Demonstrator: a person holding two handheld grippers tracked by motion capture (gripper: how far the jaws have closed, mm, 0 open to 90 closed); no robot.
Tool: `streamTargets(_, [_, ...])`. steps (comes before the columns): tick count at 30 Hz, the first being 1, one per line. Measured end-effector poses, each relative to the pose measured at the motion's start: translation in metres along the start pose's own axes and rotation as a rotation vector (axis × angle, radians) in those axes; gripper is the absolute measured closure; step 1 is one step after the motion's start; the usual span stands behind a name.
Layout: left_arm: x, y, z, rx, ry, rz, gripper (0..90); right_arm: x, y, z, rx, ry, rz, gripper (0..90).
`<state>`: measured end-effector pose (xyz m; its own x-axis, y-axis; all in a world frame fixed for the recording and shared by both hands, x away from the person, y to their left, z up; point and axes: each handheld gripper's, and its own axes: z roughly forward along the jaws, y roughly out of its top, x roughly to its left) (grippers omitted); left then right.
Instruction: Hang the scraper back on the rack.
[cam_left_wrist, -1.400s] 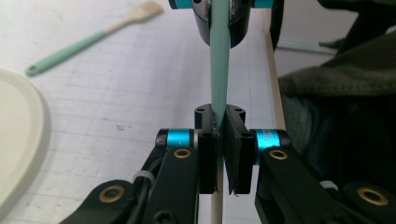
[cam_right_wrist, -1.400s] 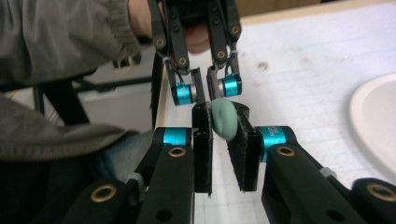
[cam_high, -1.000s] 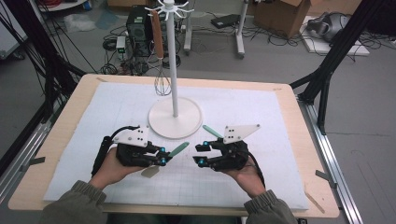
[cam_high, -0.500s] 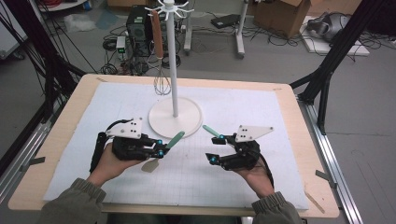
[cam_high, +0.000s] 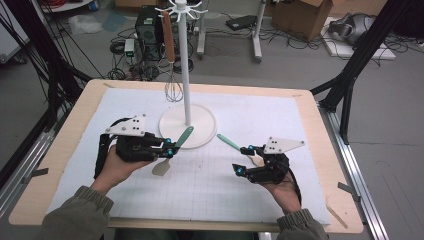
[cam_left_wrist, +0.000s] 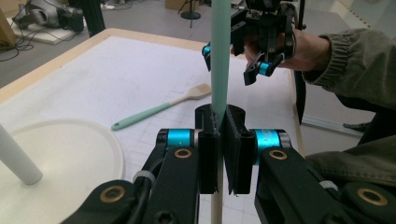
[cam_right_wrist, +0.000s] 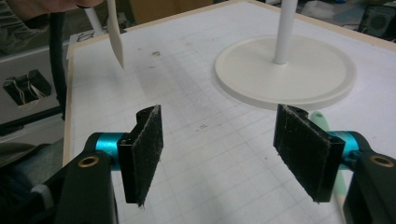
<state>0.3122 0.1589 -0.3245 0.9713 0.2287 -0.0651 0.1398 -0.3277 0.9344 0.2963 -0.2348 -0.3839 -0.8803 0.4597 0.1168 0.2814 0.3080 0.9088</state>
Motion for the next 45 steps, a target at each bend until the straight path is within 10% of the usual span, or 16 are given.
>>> streamTargets(45, [0.032,0.065,-0.021,-0.090,0.067,-0.032,84.4,-0.007,-0.009,-0.010,-0.012,-0.068,-0.002,28.4])
